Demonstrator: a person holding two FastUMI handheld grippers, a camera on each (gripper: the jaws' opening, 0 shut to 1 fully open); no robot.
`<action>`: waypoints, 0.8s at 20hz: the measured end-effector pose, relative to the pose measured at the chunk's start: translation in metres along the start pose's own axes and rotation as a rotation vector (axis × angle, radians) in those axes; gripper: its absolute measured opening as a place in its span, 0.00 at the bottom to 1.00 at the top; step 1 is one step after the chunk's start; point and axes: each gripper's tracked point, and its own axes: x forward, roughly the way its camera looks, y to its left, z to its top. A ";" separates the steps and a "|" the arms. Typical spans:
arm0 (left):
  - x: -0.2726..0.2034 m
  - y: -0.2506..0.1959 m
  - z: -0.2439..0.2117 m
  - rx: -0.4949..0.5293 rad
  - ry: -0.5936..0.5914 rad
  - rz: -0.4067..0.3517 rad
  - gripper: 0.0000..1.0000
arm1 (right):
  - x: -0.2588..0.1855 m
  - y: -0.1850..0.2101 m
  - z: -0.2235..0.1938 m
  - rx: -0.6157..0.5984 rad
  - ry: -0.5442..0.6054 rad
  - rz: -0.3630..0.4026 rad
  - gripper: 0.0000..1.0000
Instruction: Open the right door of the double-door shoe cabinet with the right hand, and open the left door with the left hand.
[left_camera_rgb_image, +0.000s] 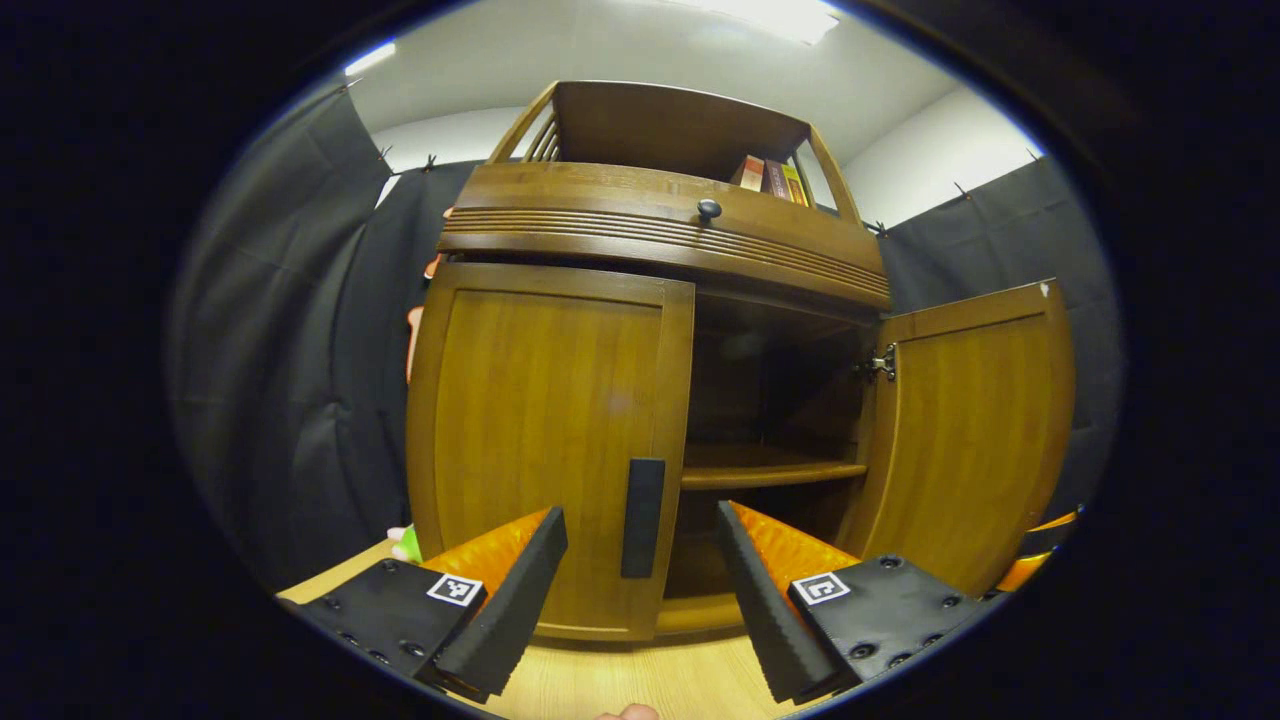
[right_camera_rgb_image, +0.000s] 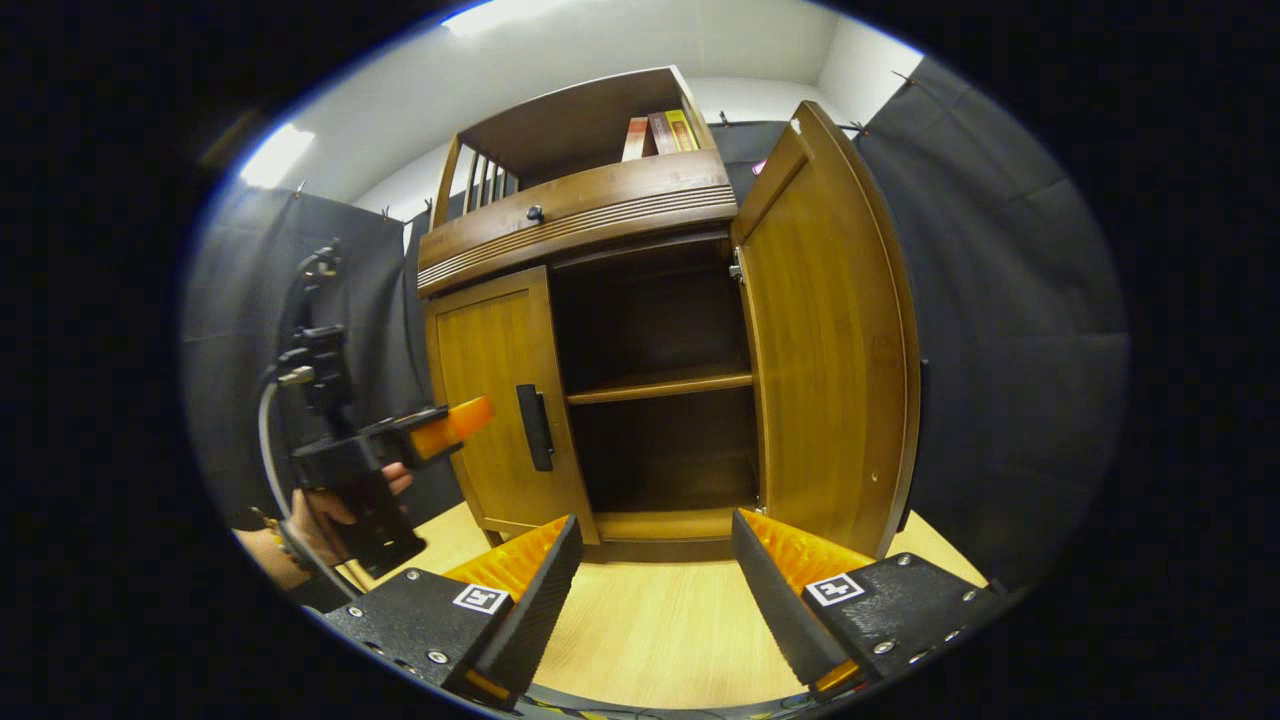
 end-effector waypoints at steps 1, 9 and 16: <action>0.014 0.001 -0.004 0.013 -0.004 0.000 0.94 | -0.004 0.000 -0.004 0.006 0.005 -0.006 0.92; 0.082 0.001 -0.054 0.058 0.059 0.017 0.95 | -0.025 -0.021 -0.017 -0.016 0.045 -0.090 0.93; 0.101 0.015 -0.077 0.051 0.103 0.053 0.95 | -0.024 -0.029 -0.011 -0.006 0.038 -0.102 0.93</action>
